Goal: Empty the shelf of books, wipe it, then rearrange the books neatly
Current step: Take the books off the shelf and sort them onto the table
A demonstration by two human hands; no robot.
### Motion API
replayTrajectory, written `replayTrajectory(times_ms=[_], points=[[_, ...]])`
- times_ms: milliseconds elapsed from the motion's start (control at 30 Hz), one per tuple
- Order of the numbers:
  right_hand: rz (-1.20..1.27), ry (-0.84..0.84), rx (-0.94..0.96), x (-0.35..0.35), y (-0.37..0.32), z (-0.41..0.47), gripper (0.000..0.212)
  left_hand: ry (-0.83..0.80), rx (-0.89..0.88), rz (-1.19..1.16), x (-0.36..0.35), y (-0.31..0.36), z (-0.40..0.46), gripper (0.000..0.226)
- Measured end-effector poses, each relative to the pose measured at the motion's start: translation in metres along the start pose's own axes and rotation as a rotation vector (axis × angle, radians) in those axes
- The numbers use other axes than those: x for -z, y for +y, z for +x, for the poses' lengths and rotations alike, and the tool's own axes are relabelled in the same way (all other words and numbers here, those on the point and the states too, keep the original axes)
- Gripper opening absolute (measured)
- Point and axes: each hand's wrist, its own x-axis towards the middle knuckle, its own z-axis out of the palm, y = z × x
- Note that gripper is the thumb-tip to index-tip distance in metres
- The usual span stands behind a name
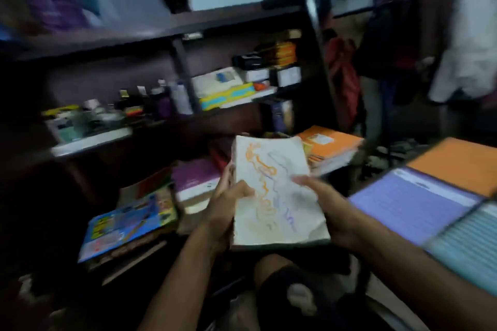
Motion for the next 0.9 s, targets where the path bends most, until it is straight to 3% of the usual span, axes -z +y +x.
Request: replayTrajectory(times_ms=[133, 300, 367, 467, 600, 800, 900], points=[[-0.059, 0.315, 0.113, 0.093, -0.001, -0.029, 0.019, -0.173, 0.175, 0.124, -0.078, -0.064, 0.037, 0.050], [0.062, 0.652, 0.369, 0.220, -0.039, -0.035, 0.030, -0.388, 0.059, 0.332, -0.187, -0.121, 0.069, 0.033], [0.060, 0.803, 0.419, 0.267, -0.063, -0.031, 0.035, -0.406, -0.052, 0.531, -0.215, -0.142, 0.081, 0.028], [0.075, 0.941, 0.384, 0.332, -0.093, -0.019, 0.028, -0.462, -0.231, 0.991, -0.239, -0.177, 0.104, 0.053], [0.076, 0.999, 0.322, 0.383, -0.120, 0.005, 0.035, -0.638, -0.250, 1.370, -0.249, -0.198, 0.117, 0.056], [-0.092, 1.122, 0.335, 0.421, -0.138, 0.023, 0.048, -0.596, -0.255, 1.303, -0.246, -0.197, 0.134, 0.048], [-0.202, 1.235, 0.265, 0.428, -0.135, 0.028, 0.086, -0.587, -0.233, 1.213, -0.241, -0.190, 0.133, 0.051]])
